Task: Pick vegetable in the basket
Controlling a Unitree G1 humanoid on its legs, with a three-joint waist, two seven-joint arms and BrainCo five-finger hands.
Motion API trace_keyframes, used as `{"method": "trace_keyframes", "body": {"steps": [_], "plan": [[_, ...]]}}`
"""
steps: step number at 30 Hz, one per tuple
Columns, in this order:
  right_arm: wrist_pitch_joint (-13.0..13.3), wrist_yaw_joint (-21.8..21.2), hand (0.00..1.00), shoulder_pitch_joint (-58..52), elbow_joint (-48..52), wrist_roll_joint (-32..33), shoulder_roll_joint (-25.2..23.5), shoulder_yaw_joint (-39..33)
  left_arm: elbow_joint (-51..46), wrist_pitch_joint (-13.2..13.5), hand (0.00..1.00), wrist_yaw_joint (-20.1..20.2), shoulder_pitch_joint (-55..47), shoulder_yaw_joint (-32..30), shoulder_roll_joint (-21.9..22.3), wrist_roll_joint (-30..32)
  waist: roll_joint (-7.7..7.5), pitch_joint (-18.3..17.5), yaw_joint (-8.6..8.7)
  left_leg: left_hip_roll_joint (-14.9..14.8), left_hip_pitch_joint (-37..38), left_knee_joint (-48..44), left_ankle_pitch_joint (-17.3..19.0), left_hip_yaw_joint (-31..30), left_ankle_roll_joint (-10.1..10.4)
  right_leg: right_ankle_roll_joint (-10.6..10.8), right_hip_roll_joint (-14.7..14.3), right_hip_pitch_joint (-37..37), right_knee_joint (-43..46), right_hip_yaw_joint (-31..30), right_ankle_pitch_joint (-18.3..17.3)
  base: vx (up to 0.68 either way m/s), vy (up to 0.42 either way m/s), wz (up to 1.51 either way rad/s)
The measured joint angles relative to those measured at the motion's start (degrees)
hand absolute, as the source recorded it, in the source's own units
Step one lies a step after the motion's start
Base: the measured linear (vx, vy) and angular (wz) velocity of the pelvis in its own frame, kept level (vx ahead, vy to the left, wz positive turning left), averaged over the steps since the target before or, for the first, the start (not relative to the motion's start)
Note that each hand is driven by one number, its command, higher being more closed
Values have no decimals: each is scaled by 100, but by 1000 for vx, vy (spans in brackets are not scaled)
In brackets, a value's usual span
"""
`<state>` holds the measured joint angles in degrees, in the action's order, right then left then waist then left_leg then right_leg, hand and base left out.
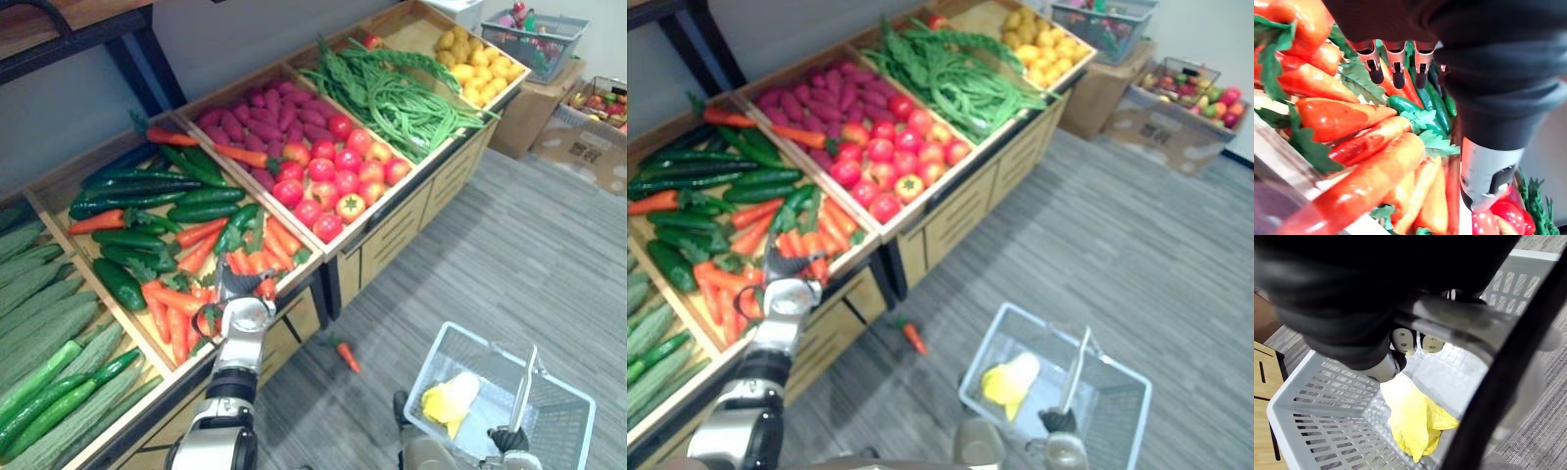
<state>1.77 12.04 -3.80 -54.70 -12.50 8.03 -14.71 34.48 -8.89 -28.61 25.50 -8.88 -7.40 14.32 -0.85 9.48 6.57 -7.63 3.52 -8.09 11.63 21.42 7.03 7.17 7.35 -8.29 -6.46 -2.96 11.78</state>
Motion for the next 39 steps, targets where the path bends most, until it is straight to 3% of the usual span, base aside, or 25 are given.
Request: {"method": "trace_keyframes", "body": {"steps": [4, 12, 18, 23, 24, 34, 39], "plan": [[20, 4, 100, 5, 45, 0, -3, 6, -6, 1, 0, -29, 20, 77, 49, -21, 28, 3, 99, -14, 0, -1, 7, 6, 11, -15, -13, -4, -1, 1, -9, -13, -37, -1], [20, 31, 100, 5, 70, 1, -1, -21, 22, -40, 0, -70, 161, 33, 104, -20, 127, 50, 117, -65, -3, -7, 21, 24, 33, -43, -62, -15, -1, 1, -28, -8, -34, -1], [29, 131, 100, 49, 92, 2, 11, 0, 757, -115, 0, -274, 350, -370, 278, -79, 218, 147, 119, -170, -30, -4, 31, 111, 75, -62, -167, -89, 5, -38, -40, 1, -50, -7], [129, 166, 100, 273, 116, 6, 28, 87, 1048, -169, 0, -645, 699, -723, 304, -294, 186, 343, 100, -158, -261, -19, 4, 313, 92, -88, -217, -489, 136, -266, 29, -12, -58, -20], [133, 172, 100, 300, 159, 11, 28, 135, 1097, -169, 100, -690, 790, -738, 276, -294, 179, 400, 98, -159, -291, -23, 0, 335, 93, -94, -228, -561, 198, -290, 24, -54, -72, -17], [257, 280, 100, 418, 481, 20, -3, 623, 1146, -217, 100, -719, 1314, -844, 3, -168, -146, 699, 24, -207, -559, -217, 30, 642, 136, -170, -310, -1163, 671, -541, -167, -48, -63, -14], [262, 282, 100, 425, 434, 136, -10, 615, 1144, -251, 100, -720, 1414, -826, -16, 48, -167, 715, -26, -235, -584, -211, 31, 640, 140, -162, -324, -1230, 756, -504, -120, -2, -26, -2]]}}
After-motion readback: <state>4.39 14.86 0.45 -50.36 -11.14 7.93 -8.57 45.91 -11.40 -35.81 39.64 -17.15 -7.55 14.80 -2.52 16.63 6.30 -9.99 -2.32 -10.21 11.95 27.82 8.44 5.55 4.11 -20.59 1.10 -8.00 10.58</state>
